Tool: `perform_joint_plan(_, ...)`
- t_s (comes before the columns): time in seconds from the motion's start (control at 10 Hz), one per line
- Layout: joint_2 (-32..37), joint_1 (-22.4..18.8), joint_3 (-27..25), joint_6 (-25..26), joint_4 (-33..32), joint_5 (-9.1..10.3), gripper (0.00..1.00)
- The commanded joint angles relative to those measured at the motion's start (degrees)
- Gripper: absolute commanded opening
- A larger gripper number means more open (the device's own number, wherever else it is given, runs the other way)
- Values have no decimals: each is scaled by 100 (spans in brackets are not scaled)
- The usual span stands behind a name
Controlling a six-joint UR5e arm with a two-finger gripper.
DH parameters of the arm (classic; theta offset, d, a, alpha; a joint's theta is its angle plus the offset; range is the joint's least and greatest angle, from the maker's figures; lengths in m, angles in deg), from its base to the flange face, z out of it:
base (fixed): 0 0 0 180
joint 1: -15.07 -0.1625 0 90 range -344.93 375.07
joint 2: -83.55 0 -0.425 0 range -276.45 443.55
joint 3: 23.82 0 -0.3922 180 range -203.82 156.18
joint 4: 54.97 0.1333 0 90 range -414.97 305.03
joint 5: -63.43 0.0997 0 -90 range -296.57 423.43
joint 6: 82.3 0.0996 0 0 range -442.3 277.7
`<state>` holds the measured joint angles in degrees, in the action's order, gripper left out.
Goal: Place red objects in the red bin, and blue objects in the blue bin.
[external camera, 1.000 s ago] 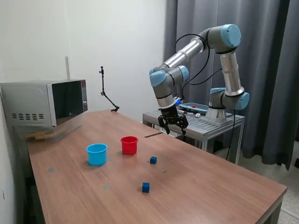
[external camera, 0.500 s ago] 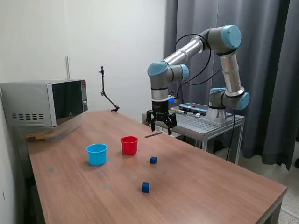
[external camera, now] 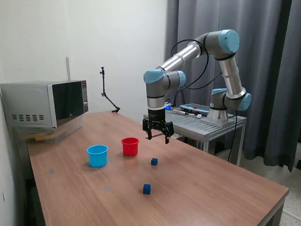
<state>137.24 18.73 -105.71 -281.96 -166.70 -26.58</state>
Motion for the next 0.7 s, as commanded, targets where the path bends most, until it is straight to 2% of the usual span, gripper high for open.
perform_joint_plan(0.0,-78,-32,-160,6,116,1,100)
perform_joint_plan(0.6,-148,-41,-99,68,318,-43,100)
